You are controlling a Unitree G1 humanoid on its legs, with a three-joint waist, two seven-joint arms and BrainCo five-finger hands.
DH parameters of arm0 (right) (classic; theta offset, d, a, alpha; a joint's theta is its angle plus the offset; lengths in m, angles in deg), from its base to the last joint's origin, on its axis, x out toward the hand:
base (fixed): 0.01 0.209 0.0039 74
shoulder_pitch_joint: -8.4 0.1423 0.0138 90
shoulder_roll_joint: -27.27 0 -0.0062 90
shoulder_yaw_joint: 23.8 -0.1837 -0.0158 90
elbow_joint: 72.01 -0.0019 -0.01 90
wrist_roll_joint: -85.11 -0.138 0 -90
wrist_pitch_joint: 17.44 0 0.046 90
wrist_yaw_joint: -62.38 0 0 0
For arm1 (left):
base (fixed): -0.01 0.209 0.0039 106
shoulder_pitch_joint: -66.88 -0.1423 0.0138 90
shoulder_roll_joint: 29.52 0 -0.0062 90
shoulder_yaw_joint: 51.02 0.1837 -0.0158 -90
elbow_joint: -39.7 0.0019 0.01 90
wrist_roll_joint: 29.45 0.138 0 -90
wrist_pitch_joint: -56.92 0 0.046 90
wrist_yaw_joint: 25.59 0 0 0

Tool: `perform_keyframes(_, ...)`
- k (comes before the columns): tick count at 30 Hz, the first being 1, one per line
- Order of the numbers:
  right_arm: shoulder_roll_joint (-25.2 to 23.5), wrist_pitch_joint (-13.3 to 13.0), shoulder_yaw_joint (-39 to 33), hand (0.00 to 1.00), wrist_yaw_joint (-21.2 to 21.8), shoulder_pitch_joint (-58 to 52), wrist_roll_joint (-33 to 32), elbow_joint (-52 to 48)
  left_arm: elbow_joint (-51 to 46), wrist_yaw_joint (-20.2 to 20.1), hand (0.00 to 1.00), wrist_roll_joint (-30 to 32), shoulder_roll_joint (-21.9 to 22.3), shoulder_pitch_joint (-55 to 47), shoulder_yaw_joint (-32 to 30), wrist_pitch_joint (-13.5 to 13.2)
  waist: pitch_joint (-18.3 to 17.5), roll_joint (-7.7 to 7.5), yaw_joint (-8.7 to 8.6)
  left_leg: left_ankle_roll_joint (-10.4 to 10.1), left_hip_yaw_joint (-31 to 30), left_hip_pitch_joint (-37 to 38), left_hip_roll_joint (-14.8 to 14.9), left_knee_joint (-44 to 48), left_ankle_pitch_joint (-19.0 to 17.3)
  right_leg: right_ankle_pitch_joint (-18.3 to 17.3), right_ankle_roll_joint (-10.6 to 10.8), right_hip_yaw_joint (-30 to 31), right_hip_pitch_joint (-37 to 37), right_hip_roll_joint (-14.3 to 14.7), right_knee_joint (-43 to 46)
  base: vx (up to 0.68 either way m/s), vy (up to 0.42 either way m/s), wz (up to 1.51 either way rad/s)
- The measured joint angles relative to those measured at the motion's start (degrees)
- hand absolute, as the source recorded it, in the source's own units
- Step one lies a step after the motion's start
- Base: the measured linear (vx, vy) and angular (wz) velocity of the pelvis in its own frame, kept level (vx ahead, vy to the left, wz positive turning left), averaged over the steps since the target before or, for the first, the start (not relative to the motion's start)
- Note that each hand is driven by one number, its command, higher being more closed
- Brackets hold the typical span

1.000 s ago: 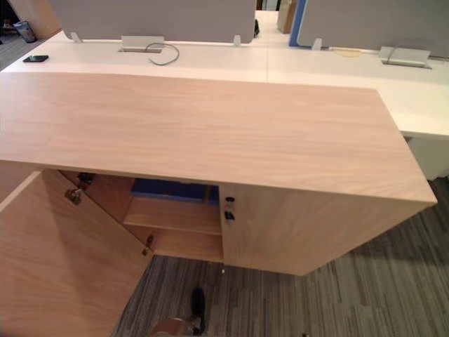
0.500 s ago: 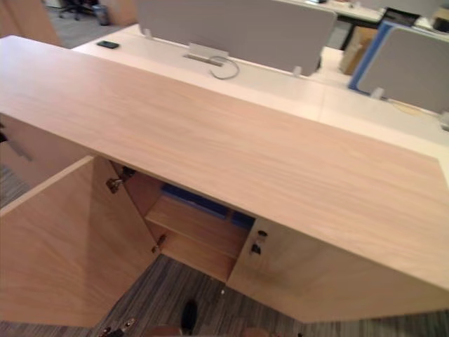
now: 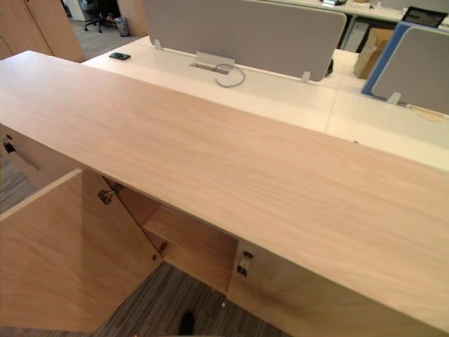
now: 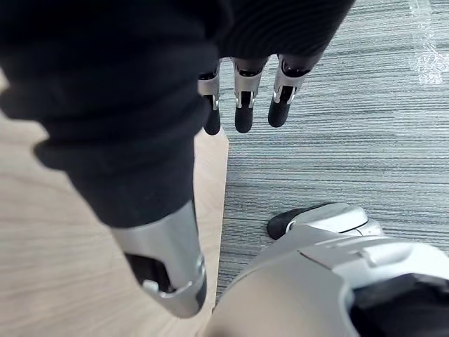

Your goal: Walk over to the cabinet, pick up the folder, carry it to the office cabinet, place the folder inside the office cabinet, then close the office cabinet door

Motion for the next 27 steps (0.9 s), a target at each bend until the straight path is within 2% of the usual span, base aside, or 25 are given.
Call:
perform_keyframes(9, -0.05, -0.43, 0.83, 0.00, 0.16, 0.54, 0.04, 0.66, 0.48, 0.04, 0.00, -1.38, -0.60, 0.02, 0.99, -0.01, 0.79, -0.58, -0.30, -0.34, -2.42, 0.88, -0.14, -0.03, -0.09, 0.10, -0.11, -2.61, 2.54, 0.04, -0.95, -0.01, -0.013, 0.14)
perform_keyframes(13, -0.23, -0.78, 0.89, 0.00, 0.17, 0.84, 0.07, -0.49, -1.66, 0.14, 0.00, -2.44, -0.02, 0.53, -0.08, -0.02, 3.33, -0.70, -0.08, -0.68, -4.19, -0.14, -0.32, 1.06, 0.46, 0.07, -0.12, -6.39, 3.77, -0.28, -0.43, -0.02, -0.009, 0.46)
perform_keyframes(14, -0.67, -0.80, 0.86, 0.00, 0.14, 0.97, 0.05, -1.29, -2.69, 0.18, 0.00, -2.66, 0.10, 1.08, -0.91, 0.00, 4.12, -1.17, -0.11, 0.57, -0.12, -3.03, -0.01, 5.01, -1.49, 0.18, -0.19, -8.32, 3.48, -0.86, 0.11, -0.04, 0.032, 0.82)
perform_keyframes(15, -1.37, -0.86, 0.71, 0.00, 0.01, 1.13, -0.01, -2.90, -3.89, 0.21, 0.00, -2.84, 0.20, 2.24, -2.07, 0.01, 5.60, -1.59, -0.62, 1.81, 9.82, -7.33, 2.36, 14.21, -5.39, 0.14, -0.32, -11.14, 3.31, -1.65, 0.74, -0.05, 0.044, 0.79)
perform_keyframes(16, -1.39, -0.92, 0.69, 0.00, -0.01, 1.22, 0.01, -2.93, -4.40, 0.22, 0.00, -2.91, 0.25, 2.64, -2.50, 0.01, 6.34, -1.68, -0.75, 2.61, 14.50, -9.39, 4.17, 20.98, -8.22, -0.07, -0.53, -12.05, 3.37, -2.01, 1.54, -0.01, 0.055, 0.64)
perform_keyframes(17, -1.26, -0.84, 0.20, 0.00, -0.06, 1.35, -0.02, -3.17, -5.20, 0.19, 0.00, -3.60, 0.93, 2.41, -2.92, 0.01, 6.63, -1.33, -0.28, 3.17, 21.42, -11.06, 7.62, 32.06, -13.23, -0.36, -0.32, -13.15, 3.59, -2.43, 2.52, 0.06, 0.101, 0.32)
perform_keyframes(18, -1.36, -0.85, -0.48, 0.00, -0.11, 1.22, -0.31, -4.35, -5.85, 0.16, 0.00, -3.66, 1.41, 1.85, -2.97, -0.10, 6.52, -0.44, -0.19, 2.98, 24.72, -11.34, 9.70, 36.00, -16.92, -1.10, 0.72, -13.92, 3.63, -2.54, 3.35, 0.08, 0.134, 0.32)
perform_keyframes(19, -1.29, -0.86, -1.17, 0.00, -0.09, 1.17, -0.62, -5.00, -5.81, 0.10, 0.00, -3.82, 1.67, 1.67, -2.95, -0.09, 6.40, 0.75, -0.31, 3.29, 25.35, -11.30, 9.74, 34.97, -18.08, -1.66, 1.35, -14.33, 3.51, -2.31, 3.70, 0.06, 0.162, 0.47)
perform_keyframes(20, -2.00, -0.89, -2.84, 0.00, -0.11, 1.40, -1.43, -4.89, -5.67, -0.18, 0.00, -4.05, 1.07, 1.80, -2.94, -0.07, 6.26, 0.24, -0.46, 3.97, 24.95, -11.18, 7.83, 32.35, -18.29, -2.03, 1.83, -14.88, 3.08, -3.01, 3.89, 0.06, 0.219, 0.69)
perform_keyframes(21, -3.47, -0.81, -5.14, 0.00, -0.02, 1.44, -2.43, -4.21, -5.64, -0.84, 0.00, -6.00, 0.22, 1.62, -2.36, -0.16, 5.66, -1.63, -0.35, 4.82, 24.27, -8.80, 3.23, 23.35, -13.95, -1.69, 1.30, -15.23, 2.59, -4.63, 2.36, 0.05, 0.181, 0.69)
perform_keyframes(22, -3.64, -0.81, -6.14, 0.00, 0.00, 1.56, -2.54, -3.79, -5.61, -1.18, 0.00, -6.42, 0.17, 1.41, -2.09, -0.15, 5.57, -1.73, -0.34, 5.11, 24.11, -7.54, 1.77, 19.59, -12.01, -1.44, 0.88, -15.23, 2.31, -4.61, 1.73, 0.02, 0.127, 0.68)
perform_keyframes(23, -3.57, -0.81, -7.09, 0.00, 0.04, 1.58, -3.36, -3.39, -5.42, -1.54, 0.00, -6.58, 0.14, 1.00, -1.15, -0.15, 5.25, -1.26, -0.57, 5.54, 23.08, -5.40, -0.76, 12.73, -8.54, -0.75, -0.17, -14.91, 1.37, -4.34, 1.02, -0.04, 0.012, 0.55)
perform_keyframes(24, -3.34, -0.82, -7.18, 0.00, 0.02, 1.48, -3.83, -3.14, -5.02, -1.58, 0.00, -6.27, 0.06, 0.81, -0.58, -0.12, 4.81, -0.93, -1.08, 5.45, 22.33, -4.50, -1.84, 9.56, -6.99, -0.58, -0.29, -14.68, 1.35, -4.49, 0.94, -0.01, 0.078, 0.61)
perform_keyframes(25, -2.63, -0.79, -7.08, 0.00, -0.02, 1.51, -4.59, -2.60, -4.86, -1.74, 0.00, -5.09, -0.28, 0.34, 1.44, -0.11, 4.18, -0.40, -1.10, 4.91, 21.35, -1.61, -3.50, 2.23, -3.44, -0.57, -0.28, -14.59, 1.27, -4.74, 0.58, 0.03, 0.097, 0.42)
perform_keyframes(27, -2.33, -0.83, -6.65, 0.00, 0.00, 1.76, -4.58, -2.28, -4.48, -1.89, 0.00, -2.61, -0.87, 0.40, 3.36, -0.09, 3.98, -0.09, -1.19, 4.72, 20.82, -0.99, -3.77, -0.02, -2.62, -0.43, -0.14, -14.38, 1.46, -4.08, -0.26, 0.02, 0.061, 0.18)
